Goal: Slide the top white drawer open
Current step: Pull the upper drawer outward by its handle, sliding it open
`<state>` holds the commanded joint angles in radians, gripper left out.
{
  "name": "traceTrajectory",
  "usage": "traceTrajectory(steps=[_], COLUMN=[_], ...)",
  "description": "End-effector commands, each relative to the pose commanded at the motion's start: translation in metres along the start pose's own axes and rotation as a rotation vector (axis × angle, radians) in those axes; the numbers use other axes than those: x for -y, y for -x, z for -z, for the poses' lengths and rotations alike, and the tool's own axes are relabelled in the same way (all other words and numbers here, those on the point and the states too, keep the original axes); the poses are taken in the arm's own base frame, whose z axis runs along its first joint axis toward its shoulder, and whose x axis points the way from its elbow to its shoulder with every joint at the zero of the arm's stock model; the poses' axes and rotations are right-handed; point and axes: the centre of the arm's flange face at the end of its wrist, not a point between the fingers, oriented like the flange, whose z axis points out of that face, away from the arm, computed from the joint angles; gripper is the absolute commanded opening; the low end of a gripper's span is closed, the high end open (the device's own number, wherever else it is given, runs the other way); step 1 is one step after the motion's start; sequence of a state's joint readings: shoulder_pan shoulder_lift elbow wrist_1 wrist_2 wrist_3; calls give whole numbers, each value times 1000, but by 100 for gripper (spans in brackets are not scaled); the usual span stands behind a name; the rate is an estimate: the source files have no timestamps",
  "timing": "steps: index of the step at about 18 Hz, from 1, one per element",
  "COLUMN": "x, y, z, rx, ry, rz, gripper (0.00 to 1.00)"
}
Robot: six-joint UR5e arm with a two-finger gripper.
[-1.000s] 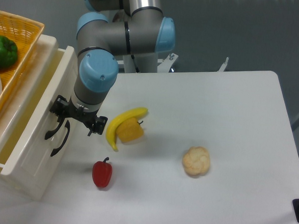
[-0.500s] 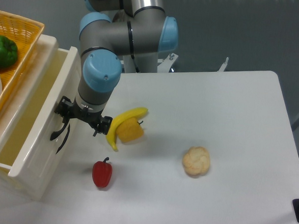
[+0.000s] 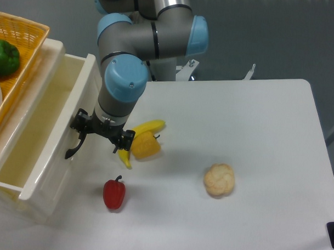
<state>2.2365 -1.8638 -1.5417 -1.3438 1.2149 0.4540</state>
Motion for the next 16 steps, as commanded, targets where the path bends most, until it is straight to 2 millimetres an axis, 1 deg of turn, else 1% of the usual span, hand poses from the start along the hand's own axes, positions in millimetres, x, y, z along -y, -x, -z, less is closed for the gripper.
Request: traceTrajectory(steps=[2,6,16], x=[0,-2,-2], y=[2,12,32], z=[0,1,10], rx=[17,20,29], ry=[8,11,-6], rz=[0,-3,10], gripper=[100,100,100])
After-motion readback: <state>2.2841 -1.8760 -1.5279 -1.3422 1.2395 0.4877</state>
